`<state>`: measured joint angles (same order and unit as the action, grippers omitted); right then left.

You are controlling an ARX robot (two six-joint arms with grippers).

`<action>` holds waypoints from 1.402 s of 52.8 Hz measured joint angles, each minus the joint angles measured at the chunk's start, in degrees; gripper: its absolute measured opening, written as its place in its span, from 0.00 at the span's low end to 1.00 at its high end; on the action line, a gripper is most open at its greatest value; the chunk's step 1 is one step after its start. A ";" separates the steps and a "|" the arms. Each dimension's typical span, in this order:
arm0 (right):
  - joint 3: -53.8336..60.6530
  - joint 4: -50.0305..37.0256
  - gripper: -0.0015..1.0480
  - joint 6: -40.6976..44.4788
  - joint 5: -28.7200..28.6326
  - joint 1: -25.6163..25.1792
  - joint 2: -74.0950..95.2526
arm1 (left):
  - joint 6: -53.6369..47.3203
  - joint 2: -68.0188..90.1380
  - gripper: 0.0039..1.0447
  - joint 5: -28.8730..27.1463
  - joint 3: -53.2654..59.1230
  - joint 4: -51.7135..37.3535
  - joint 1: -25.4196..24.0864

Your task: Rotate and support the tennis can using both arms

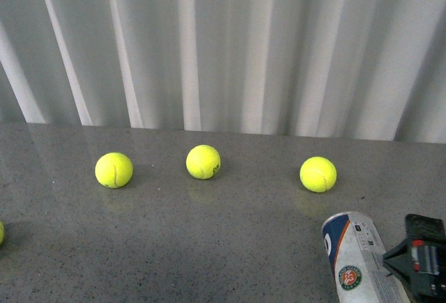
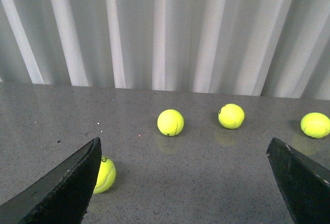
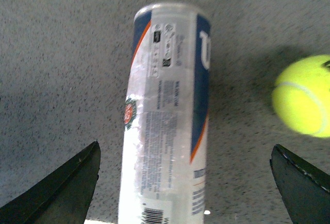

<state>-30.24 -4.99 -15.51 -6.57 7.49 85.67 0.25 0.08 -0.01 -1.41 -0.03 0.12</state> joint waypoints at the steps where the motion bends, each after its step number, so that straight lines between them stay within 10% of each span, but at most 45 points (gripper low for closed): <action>1: -0.31 0.11 0.93 -0.33 0.00 0.13 0.57 | 0.00 0.00 0.94 0.00 0.00 0.00 0.00; 45: -13.40 -0.90 0.92 -3.28 1.66 3.39 25.73 | 0.00 0.00 0.94 0.00 0.00 0.00 0.00; 74: -14.29 -11.76 0.33 31.28 -3.76 8.46 19.39 | 0.00 0.00 0.94 -0.02 0.02 0.00 0.00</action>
<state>-44.53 -16.75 15.77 -10.33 15.94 105.06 0.25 0.08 -0.03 -1.39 -0.03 0.12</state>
